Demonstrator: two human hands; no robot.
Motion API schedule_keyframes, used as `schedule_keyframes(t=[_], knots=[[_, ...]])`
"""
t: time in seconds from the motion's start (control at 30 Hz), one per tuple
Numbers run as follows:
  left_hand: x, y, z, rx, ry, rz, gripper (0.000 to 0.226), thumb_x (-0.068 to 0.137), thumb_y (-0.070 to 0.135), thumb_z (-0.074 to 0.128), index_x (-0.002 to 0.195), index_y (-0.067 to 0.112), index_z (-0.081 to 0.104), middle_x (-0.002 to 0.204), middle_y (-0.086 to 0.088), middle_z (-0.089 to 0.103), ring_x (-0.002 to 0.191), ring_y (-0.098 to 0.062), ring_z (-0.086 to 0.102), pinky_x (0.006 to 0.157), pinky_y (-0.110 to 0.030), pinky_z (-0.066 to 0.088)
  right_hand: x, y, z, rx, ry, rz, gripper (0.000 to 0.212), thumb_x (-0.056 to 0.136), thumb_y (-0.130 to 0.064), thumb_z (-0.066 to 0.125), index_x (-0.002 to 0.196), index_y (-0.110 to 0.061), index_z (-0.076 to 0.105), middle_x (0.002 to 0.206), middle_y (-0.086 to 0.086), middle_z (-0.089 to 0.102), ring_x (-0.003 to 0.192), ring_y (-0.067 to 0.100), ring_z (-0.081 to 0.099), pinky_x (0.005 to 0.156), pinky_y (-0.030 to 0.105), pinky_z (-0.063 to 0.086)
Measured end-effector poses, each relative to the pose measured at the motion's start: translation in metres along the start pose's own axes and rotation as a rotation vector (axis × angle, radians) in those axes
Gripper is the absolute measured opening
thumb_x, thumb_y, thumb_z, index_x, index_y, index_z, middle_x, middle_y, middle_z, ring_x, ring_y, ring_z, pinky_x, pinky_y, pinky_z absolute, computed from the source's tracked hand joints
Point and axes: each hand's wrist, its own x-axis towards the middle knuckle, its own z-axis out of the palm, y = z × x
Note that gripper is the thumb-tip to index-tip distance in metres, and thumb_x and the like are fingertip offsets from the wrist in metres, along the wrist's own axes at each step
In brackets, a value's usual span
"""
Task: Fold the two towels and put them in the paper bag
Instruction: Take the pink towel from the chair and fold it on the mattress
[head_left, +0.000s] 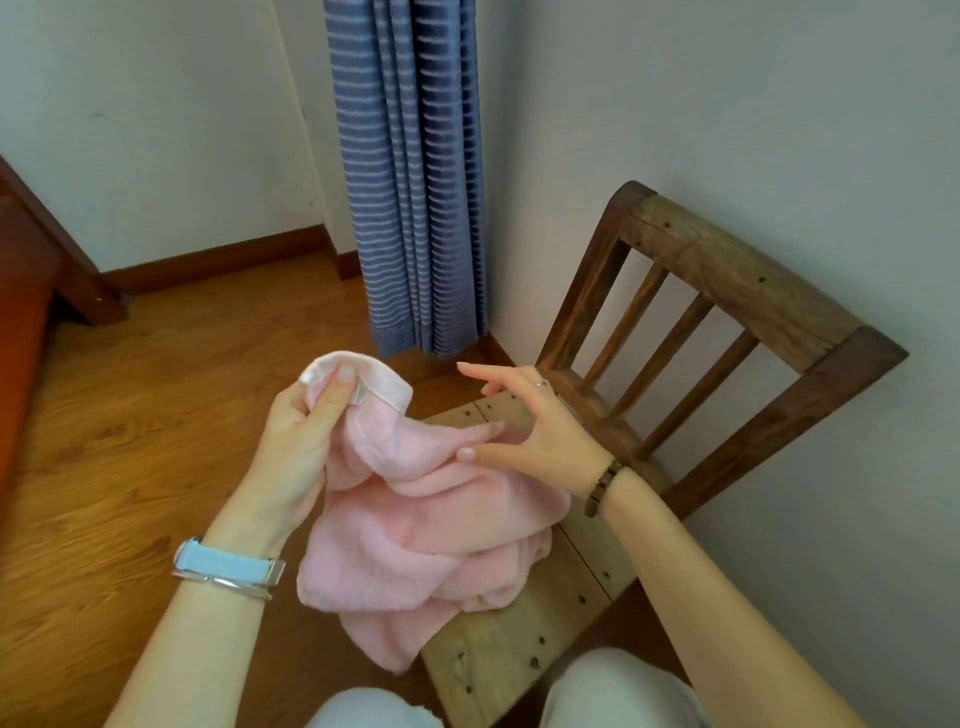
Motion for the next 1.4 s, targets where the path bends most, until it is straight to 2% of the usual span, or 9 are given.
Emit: schedule_keyframes(t=[0.13,0.23,0.33,0.5,0.63,0.83,1.03,1.27,1.4], knots=[[-0.010,0.001,0.006,-0.003,-0.054,-0.056,0.036,0.069,0.062,0.071,0.081,0.029,0.079,0.087,0.001,0.077,0.084,-0.009,0.072,0.074,-0.022,0.059,0.017,-0.020,0.012,0.013,-0.228,-0.060,0.069,0.074,-0.042,0.080,0.126,-0.063,0.040,0.152,-0.014,0.026,0.143,0.014,0.022,0.116,0.048,0.026],[-0.016,0.004,0.017,-0.097,-0.014,-0.088,0.027,0.074,0.047,0.063,0.074,0.025,0.079,0.079,0.001,0.076,0.077,-0.010,0.072,0.068,-0.022,0.059,0.022,-0.026,0.021,0.053,-0.241,-0.125,0.037,0.075,-0.031,0.082,0.103,-0.041,0.059,0.152,-0.014,0.034,0.145,0.013,0.022,0.118,0.051,0.021],[-0.016,0.009,0.015,-0.226,0.156,-0.106,0.025,0.083,0.039,0.057,0.084,0.019,0.073,0.078,0.000,0.076,0.076,-0.011,0.073,0.068,-0.027,0.061,0.020,-0.018,0.022,0.135,-0.166,-0.108,0.028,0.074,-0.032,0.081,0.090,-0.015,0.066,0.132,-0.012,0.059,0.141,0.005,0.033,0.118,0.050,0.023],[-0.010,0.010,0.001,-0.201,0.342,-0.044,0.019,0.101,0.033,0.049,0.099,0.020,0.063,0.079,0.006,0.075,0.078,-0.006,0.072,0.071,-0.024,0.059,0.008,-0.016,0.006,0.044,-0.163,-0.111,0.033,0.077,-0.041,0.075,0.088,-0.012,0.065,0.094,0.004,0.071,0.099,0.015,0.065,0.113,0.046,0.033],[-0.005,0.015,-0.010,-0.216,0.492,-0.004,0.019,0.103,0.035,0.047,0.107,0.024,0.062,0.087,0.009,0.077,0.087,-0.003,0.073,0.072,-0.020,0.059,0.001,-0.016,-0.011,0.015,-0.093,-0.048,0.037,0.077,-0.046,0.074,0.095,-0.014,0.068,0.090,0.005,0.069,0.088,0.019,0.065,0.087,0.043,0.055],[-0.010,0.010,-0.032,-0.122,0.603,0.021,0.018,0.103,0.040,0.047,0.105,0.029,0.061,0.097,0.010,0.076,0.096,-0.004,0.072,0.081,-0.022,0.057,0.001,-0.008,-0.029,0.085,0.125,-0.036,0.016,0.081,-0.024,0.076,0.090,-0.019,0.064,0.082,-0.006,0.065,0.080,0.005,0.063,0.071,0.019,0.055],[-0.013,0.037,-0.031,-0.066,0.652,-0.053,0.020,0.101,0.043,0.052,0.106,0.027,0.064,0.117,0.001,0.070,0.115,-0.014,0.066,0.105,-0.035,0.050,0.005,-0.034,-0.025,0.435,0.573,0.075,0.034,0.080,-0.009,0.077,0.102,-0.029,0.061,0.095,-0.012,0.067,0.092,-0.002,0.065,0.077,0.017,0.054],[-0.036,0.159,-0.014,-0.021,0.692,-0.125,0.025,0.100,0.045,0.051,0.106,0.024,0.062,0.125,-0.002,0.065,0.124,-0.017,0.058,0.112,-0.039,0.042,-0.009,-0.146,-0.073,0.460,0.683,0.272,0.034,0.082,-0.023,0.077,0.113,-0.022,0.063,0.107,-0.004,0.069,0.097,0.004,0.065,0.084,0.018,0.055],[-0.050,0.238,-0.012,-0.042,0.698,-0.119,0.034,0.096,0.048,0.057,0.102,0.014,0.063,0.108,-0.006,0.060,0.110,-0.018,0.060,0.111,-0.043,0.043,-0.014,-0.223,-0.107,0.458,0.658,0.317,0.027,0.083,-0.030,0.076,0.105,-0.019,0.065,0.099,-0.001,0.071,0.093,0.013,0.067,0.084,0.029,0.057]])
